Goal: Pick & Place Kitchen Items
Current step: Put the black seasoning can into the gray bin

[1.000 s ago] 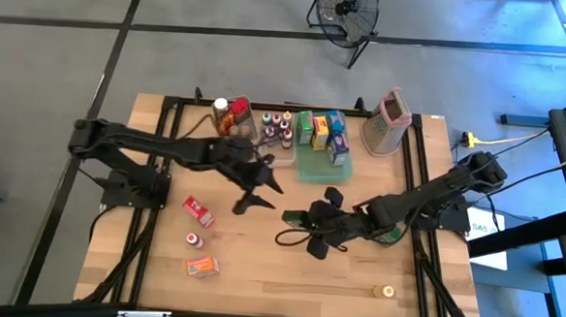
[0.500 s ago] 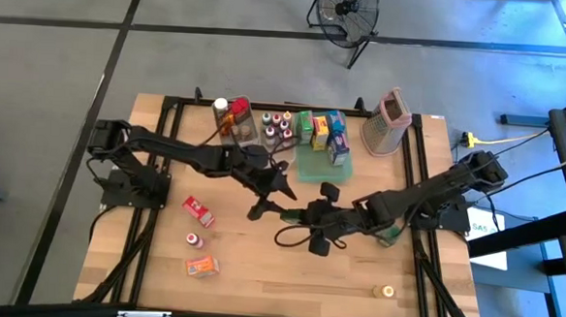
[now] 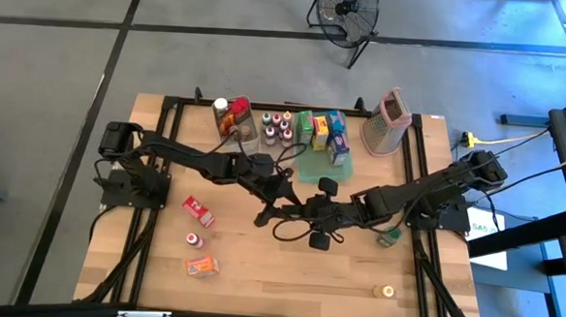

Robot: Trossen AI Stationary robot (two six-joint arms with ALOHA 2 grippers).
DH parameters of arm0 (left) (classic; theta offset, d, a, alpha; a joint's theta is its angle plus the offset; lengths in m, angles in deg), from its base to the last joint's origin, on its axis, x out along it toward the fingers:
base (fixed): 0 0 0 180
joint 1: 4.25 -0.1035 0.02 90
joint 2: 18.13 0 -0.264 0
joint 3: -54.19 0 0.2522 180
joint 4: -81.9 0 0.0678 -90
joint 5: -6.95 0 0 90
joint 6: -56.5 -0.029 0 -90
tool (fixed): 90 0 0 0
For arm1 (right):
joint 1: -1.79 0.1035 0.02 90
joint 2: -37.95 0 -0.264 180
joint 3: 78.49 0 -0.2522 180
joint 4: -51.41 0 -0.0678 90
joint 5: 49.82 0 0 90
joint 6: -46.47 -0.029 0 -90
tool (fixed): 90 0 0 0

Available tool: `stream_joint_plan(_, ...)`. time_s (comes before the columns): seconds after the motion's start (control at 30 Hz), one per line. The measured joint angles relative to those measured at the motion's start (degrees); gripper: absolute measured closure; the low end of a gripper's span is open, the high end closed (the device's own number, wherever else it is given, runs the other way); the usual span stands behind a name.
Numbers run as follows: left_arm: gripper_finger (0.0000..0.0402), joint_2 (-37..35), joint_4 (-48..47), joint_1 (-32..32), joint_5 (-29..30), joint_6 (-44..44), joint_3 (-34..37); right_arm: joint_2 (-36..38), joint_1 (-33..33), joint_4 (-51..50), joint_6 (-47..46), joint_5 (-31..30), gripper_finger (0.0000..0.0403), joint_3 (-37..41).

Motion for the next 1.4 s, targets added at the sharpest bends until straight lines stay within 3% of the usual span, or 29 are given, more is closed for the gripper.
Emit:
stream_joint_plan(0.43, 0.0186, 0.8, 2.3, 0.7, 9.2, 2.3, 0.0, 0.0, -0.3, -1.0, 1.1, 1.7, 0.0272, 0.0)
stream_joint_plan(0.9, 0.0278, 0.8, 1.2, 0.6, 10.3, -0.4, 0.1, 0.0, -2.4, -1.2, 1.9, 4.9, 0.0272, 0.1)
stream_joint_plan(1.17, 0.0284, 0.8, 1.6, 0.5, 9.8, 0.8, 0.1, 0.1, -2.6, -1.7, 1.6, 5.9, 0.0196, 0.0)
stream_joint_plan(1.4, 0.0284, 0.6, 1.6, 0.5, 10.1, 0.8, 0.1, 3.3, -1.4, -13.6, -4.0, 5.4, 0.0151, -1.6)
